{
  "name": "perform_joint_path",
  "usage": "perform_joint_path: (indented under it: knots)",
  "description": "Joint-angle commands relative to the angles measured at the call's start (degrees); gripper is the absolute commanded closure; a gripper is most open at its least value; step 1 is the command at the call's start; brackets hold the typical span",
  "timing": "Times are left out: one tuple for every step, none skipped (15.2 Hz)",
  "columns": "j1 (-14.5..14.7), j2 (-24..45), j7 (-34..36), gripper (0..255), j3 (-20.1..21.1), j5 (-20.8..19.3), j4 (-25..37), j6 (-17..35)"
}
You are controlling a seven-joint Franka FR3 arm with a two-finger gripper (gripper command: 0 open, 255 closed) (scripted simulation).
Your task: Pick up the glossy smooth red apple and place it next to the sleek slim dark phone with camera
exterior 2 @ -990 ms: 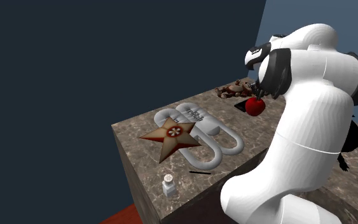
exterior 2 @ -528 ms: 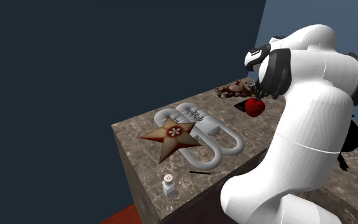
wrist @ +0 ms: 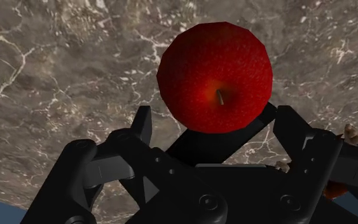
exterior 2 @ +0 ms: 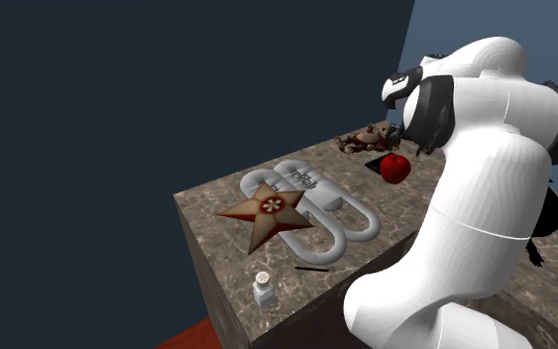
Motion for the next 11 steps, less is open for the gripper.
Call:
perform_joint_path:
  knots:
    - [-0.07, -1.43, -0.06, 0, 0.09, 0.2, 0.9, -2.32]
    - [-0.12, -2.21, -0.13, 0, 0.12, 0.32, 1.69, -3.89]
    - [-0.17, -2.78, -0.19, 0, 0.15, 0.41, 2.39, -5.15]
    - [-0.16, -2.78, -0.19, 0, 0.15, 0.41, 2.39, -5.15]
    - [-0.16, -2.78, -0.19, 0, 0.15, 0.41, 2.38, -5.14]
    - [-0.16, -2.78, -0.19, 0, 0.15, 0.41, 2.38, -5.15]
    - [-0.16, -2.78, -0.19, 0, 0.15, 0.41, 2.39, -5.15]
    - [-0.16, -2.78, -0.19, 0, 0.15, 0.41, 2.39, -5.15]
    - [-0.16, -2.78, -0.19, 0, 0.15, 0.41, 2.39, -5.15]
    - [-0.16, -2.78, -0.19, 0, 0.15, 0.41, 2.39, -5.15]
    - [-0.16, -2.78, -0.19, 0, 0.15, 0.41, 2.39, -5.14]
